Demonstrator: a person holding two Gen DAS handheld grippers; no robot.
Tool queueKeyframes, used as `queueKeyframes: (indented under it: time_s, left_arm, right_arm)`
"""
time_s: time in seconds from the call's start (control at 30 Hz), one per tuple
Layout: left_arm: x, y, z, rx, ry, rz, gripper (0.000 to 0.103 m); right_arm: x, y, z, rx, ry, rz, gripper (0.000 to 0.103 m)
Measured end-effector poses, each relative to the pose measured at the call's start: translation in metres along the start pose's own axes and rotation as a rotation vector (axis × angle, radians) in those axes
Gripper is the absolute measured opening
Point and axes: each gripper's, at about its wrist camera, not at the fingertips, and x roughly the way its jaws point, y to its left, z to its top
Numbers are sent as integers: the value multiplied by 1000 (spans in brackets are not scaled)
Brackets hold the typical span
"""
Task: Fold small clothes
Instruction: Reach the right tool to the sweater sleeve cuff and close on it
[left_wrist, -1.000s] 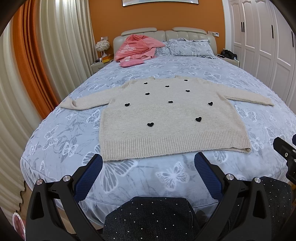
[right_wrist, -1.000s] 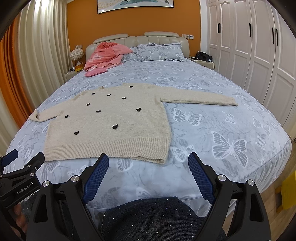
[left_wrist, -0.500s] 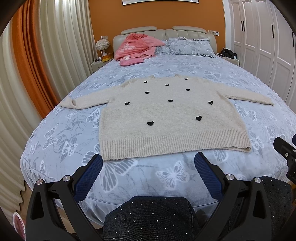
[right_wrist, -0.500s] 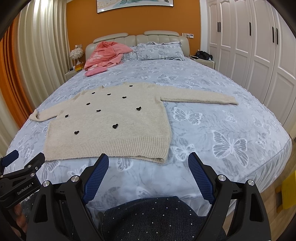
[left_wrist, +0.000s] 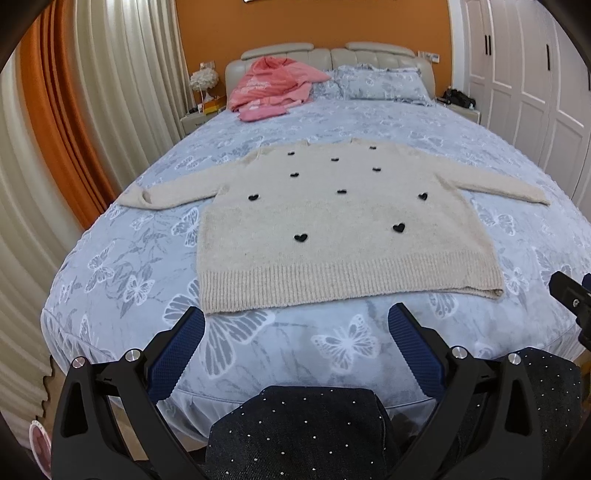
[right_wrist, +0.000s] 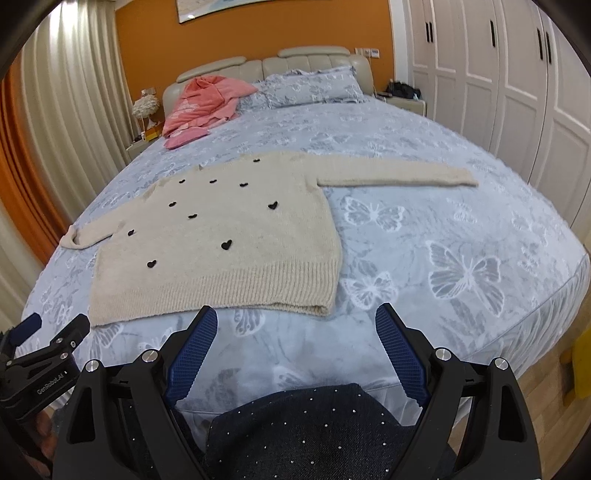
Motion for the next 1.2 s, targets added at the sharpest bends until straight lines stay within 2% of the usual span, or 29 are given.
queueKeyframes:
  time_s: [0.23, 0.37, 0.5, 0.67, 0.73, 0.83, 0.9, 1.07, 1.2]
  left_arm:
    - [18, -2, 7, 5, 81, 12, 97]
    - [38, -9, 23, 1, 119, 9, 97]
    - [57, -20, 40, 13, 139, 13, 97]
    - [67, -31, 53, 40, 132, 13, 97]
    - [69, -32, 56, 45, 122, 12, 97]
    - [76, -25, 62, 7, 138, -43, 98]
    - [83, -18, 67, -41, 164, -80, 98]
    - [94, -18, 79, -76, 152, -80, 98]
    - [109, -29, 84, -71, 168, -95, 98]
  right_arm:
    - [18, -19, 15, 70, 67, 68, 85]
    - [33, -42, 42, 62, 45, -3, 85]
    - [50, -79, 71, 119, 55, -81, 85]
    - [62, -108, 88, 172, 67, -69, 85]
    - [69, -134, 99, 256, 54, -49, 85]
    - [102, -196, 126, 480, 67, -2, 85]
    - [130, -236, 147, 586, 89, -20, 86]
    - [201, -294, 205, 608, 107, -107, 86]
    - [267, -332, 238, 640, 132, -110, 86]
